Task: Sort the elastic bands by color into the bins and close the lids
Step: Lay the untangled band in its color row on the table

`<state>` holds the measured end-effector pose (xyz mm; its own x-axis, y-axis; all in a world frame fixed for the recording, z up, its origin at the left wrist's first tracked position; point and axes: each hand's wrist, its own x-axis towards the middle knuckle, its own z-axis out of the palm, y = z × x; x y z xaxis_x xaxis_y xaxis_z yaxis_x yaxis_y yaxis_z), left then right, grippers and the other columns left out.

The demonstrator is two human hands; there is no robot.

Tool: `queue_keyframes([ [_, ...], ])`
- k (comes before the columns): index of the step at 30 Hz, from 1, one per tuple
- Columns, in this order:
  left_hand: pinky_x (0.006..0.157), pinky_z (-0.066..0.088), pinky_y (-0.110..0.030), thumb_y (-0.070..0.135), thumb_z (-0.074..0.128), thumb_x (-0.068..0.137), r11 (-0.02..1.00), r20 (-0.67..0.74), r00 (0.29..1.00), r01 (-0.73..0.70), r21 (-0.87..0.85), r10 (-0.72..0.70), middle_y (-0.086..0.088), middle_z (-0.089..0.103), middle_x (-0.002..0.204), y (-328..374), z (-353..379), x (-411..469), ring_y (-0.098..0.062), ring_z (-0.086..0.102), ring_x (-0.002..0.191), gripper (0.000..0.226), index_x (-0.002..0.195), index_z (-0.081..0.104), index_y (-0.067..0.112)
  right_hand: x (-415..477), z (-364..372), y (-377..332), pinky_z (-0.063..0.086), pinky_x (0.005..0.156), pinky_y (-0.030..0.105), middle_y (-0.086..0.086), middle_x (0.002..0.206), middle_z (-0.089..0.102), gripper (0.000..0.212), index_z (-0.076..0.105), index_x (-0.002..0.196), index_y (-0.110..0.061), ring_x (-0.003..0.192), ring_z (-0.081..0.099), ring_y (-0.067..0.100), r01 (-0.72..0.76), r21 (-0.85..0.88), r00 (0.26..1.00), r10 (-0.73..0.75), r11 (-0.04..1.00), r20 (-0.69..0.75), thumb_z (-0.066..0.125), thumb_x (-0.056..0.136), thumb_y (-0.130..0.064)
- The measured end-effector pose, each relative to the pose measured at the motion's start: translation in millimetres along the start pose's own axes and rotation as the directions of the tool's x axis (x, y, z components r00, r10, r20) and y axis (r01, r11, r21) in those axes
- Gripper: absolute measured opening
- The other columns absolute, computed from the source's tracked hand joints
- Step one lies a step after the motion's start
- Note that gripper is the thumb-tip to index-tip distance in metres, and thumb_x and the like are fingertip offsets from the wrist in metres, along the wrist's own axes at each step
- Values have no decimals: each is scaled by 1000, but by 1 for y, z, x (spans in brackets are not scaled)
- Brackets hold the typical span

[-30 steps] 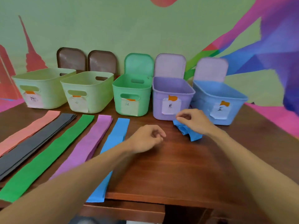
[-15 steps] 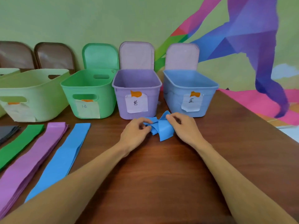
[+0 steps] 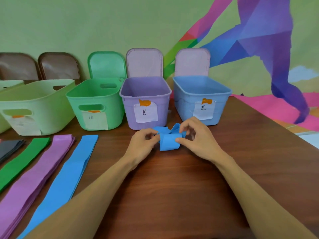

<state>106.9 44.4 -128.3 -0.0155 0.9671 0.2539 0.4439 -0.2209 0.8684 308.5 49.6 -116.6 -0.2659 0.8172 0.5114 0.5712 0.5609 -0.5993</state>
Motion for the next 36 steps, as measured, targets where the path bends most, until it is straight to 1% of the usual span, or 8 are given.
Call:
queue_keyframes([
  [5, 72, 46, -28, 18, 61, 86, 1000, 19, 1000, 18, 2, -18, 5, 63, 62, 1, -1, -1, -5, 52, 57, 19, 68, 66, 21, -3, 10, -7, 39, 81, 11, -19, 92, 63, 15, 70, 92, -28, 89, 53, 0, 96, -120, 983, -75, 988, 166, 76, 78, -27],
  [13, 68, 44, -20, 19, 63, 85, 993, 95, 992, 95, -66, -88, -3, 64, 67, 5, -5, -2, -6, 53, 62, 20, 67, 69, 16, -4, 10, -14, 31, 95, 21, -20, 113, 58, 48, 57, 111, -32, 105, 48, -3, 115, -265, 946, -25, 957, 322, 72, 72, -55],
  [18, 59, 40, -13, 18, 67, 84, 971, 68, 992, 117, -211, -105, 2, 54, 55, 2, -10, -2, -4, 48, 55, 20, 67, 70, 7, -2, 14, -13, 39, 81, 16, -16, 92, 60, 24, 51, 93, -35, 89, 55, 1, 74, -179, 989, -49, 981, 140, 71, 83, -28],
  [22, 55, 44, -12, 16, 71, 82, 946, 34, 994, 105, -308, -100, 2, 57, 59, -1, -12, -2, -6, 50, 54, 9, 81, 72, 7, 0, 9, -17, 41, 72, 10, -11, 80, 66, 27, 55, 94, -34, 75, 59, 0, -91, 203, 996, 94, 975, -5, 62, 89, -8],
  [26, 61, 44, -13, 19, 74, 80, 971, 26, 998, 62, -230, -58, 2, 58, 73, -1, -9, -5, -7, 50, 64, 9, 87, 71, 14, 4, 4, -11, 48, 63, 22, -1, 65, 64, 31, 54, 110, -26, 60, 58, 8, -212, 473, 972, 236, 855, 8, 46, 94, 0],
  [28, 65, 42, -13, 21, 74, 80, 993, 39, 999, 24, -115, -20, 5, 57, 75, -2, -8, -5, -6, 49, 68, 10, 89, 69, 19, 5, 2, -8, 48, 58, 24, 2, 68, 63, 35, 57, 106, -27, 60, 56, 11, -274, 494, 952, 307, 825, 15, 41, 93, 2],
  [32, 72, 43, -21, 24, 72, 81, 999, 77, 997, -31, 29, 29, 4, 61, 84, -5, -6, -5, -7, 50, 75, 11, 91, 68, 25, 7, -3, 0, 47, 58, 27, 10, 105, 64, 33, 67, 83, -19, 79, 57, 15, -372, 444, 906, 422, 815, -15, 38, 94, -7],
  [36, 68, 42, -14, 24, 72, 82, 997, 72, 996, -52, 58, 47, 2, 63, 88, -6, -5, -5, -6, 51, 76, 12, 93, 70, 21, 3, 0, 8, 47, 73, 26, 3, 108, 63, 7, 57, 91, -25, 101, 58, 14, -375, 294, 916, 400, 879, -26, 62, 90, -31],
])
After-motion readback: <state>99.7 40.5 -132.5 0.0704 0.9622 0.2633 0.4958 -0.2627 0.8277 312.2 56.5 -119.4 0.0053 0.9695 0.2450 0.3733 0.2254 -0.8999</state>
